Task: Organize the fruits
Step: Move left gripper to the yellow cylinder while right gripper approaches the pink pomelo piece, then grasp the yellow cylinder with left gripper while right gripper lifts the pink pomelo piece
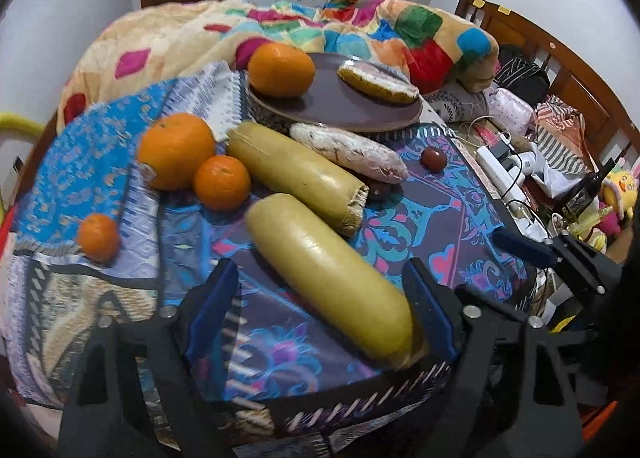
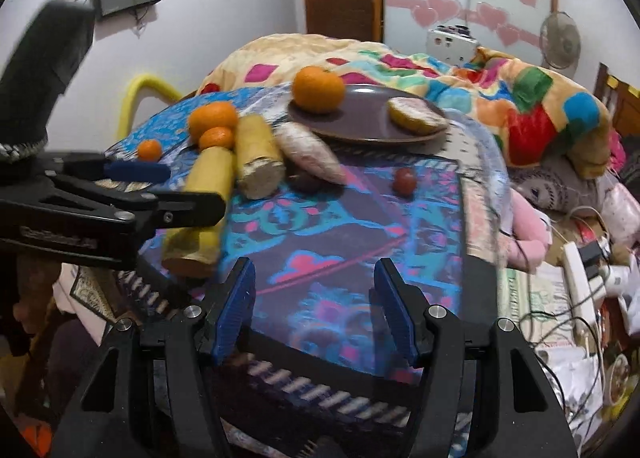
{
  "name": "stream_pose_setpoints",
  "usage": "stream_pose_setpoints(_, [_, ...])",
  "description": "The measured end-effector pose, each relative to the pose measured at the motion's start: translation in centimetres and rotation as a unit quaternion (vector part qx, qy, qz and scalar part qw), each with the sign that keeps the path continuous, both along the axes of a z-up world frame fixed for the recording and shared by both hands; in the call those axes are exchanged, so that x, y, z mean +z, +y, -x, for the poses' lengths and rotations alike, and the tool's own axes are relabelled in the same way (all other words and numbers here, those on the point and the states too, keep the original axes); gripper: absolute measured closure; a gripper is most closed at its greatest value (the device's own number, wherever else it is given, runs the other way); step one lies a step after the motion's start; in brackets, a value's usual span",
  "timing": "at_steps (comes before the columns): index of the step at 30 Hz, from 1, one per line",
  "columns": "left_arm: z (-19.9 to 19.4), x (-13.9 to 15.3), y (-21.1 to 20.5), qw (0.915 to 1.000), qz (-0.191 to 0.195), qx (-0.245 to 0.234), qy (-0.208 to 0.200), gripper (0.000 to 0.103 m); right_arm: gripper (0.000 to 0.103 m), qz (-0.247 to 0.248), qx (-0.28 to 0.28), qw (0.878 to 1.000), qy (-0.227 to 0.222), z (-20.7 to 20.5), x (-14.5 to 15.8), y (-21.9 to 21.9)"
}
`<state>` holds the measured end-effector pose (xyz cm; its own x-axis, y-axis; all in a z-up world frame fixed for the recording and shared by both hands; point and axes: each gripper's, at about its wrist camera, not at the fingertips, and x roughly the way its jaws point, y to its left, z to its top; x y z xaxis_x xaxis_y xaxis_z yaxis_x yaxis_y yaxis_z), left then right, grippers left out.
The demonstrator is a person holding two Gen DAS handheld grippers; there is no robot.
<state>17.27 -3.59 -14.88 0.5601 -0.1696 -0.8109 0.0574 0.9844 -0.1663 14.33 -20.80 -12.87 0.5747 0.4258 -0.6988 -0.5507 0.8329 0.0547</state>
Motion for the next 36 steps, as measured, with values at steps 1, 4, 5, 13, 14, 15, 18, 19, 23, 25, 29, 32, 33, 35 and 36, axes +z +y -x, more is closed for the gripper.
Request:
stream_pose_setpoints(1, [-0.2, -0.3, -0.1, 1.0, 0.006, 0.002, 0.005, 0.024, 0.045, 0.0, -0.006, 1.0, 0.0, -0.1, 0.1, -0.4])
stream_pose_setpoints(4, [-0.6, -0.7, -0.1, 0.9999, 0.013, 0.009, 0.007, 0.03, 0.044, -0.011, -0.023, 1.0, 0.002, -0.6, 0.3, -1.7])
stream_pose_setpoints(5, [-0.5, -0.7, -0.1, 0.9999, 0.009, 0.01, 0.004, 0.032, 0.044, -0.013, -0.025, 1.0, 0.001, -0.9, 0.4, -1.9])
stream_pose_setpoints(13, [0.3, -0.1, 3.1, 0.9986, 0.047, -0.004, 0.026, 0.048, 0.044, -0.021, -0.015, 1.0, -0.009, -1.6, 1.0, -0.9])
stream_pose_setpoints(14, [0.4, 0.0, 3.4, 0.9984, 0.048, -0.005, 0.029, 0.049, 0.045, -0.022, -0.012, 1.0, -0.01, -1.7, 1.0, -0.7])
stream_pose_setpoints(15, [0.5, 0.1, 3.8, 0.9982, 0.049, -0.007, 0.034, 0.051, 0.045, -0.022, -0.009, 1.0, -0.011, -1.8, 1.0, -0.5])
stream_pose_setpoints(18, [0.6, 0.4, 4.4, 0.9979, 0.046, -0.012, 0.044, 0.053, 0.045, -0.022, 0.005, 1.0, -0.016, -2.5, 1.2, 0.7])
stream_pose_setpoints(19, [0.6, 0.4, 4.5, 0.998, 0.042, -0.014, 0.046, 0.053, 0.045, -0.019, 0.01, 1.0, -0.019, -2.7, 1.2, 1.2])
stream_pose_setpoints(23, [0.4, 0.6, 3.8, 0.9988, 0.006, -0.027, 0.04, 0.055, 0.046, -0.008, 0.023, 0.999, -0.024, -3.9, 1.1, 2.7])
stream_pose_setpoints(25, [0.2, 0.5, 3.3, 0.9988, -0.019, -0.032, 0.032, 0.056, 0.05, -0.007, 0.032, 0.999, -0.018, -4.9, 0.9, 3.5])
stream_pose_setpoints(29, [-0.3, 0.0, 2.7, 0.998, -0.045, -0.037, 0.022, 0.058, 0.06, 0.001, 0.043, 0.999, -0.01, -6.1, 0.5, 4.6])
stream_pose_setpoints(32, [-0.7, -0.5, 3.0, 0.9983, -0.041, -0.037, 0.018, 0.058, 0.064, 0.004, 0.05, 0.999, -0.005, -6.6, 0.2, 5.2])
stream_pose_setpoints(33, [-0.8, -0.6, 3.0, 0.9983, -0.041, -0.037, 0.017, 0.058, 0.064, 0.006, 0.051, 0.999, -0.004, -6.8, 0.2, 5.3])
stream_pose_setpoints(35, [-0.7, -0.6, 2.9, 0.9981, -0.045, -0.04, 0.011, 0.058, 0.069, 0.01, 0.056, 0.998, -0.001, -6.9, -0.1, 5.6])
stream_pose_setpoints(36, [-0.7, -0.7, 2.9, 0.998, -0.047, -0.042, 0.008, 0.058, 0.069, 0.01, 0.059, 0.998, 0.001, -7.0, -0.2, 5.7])
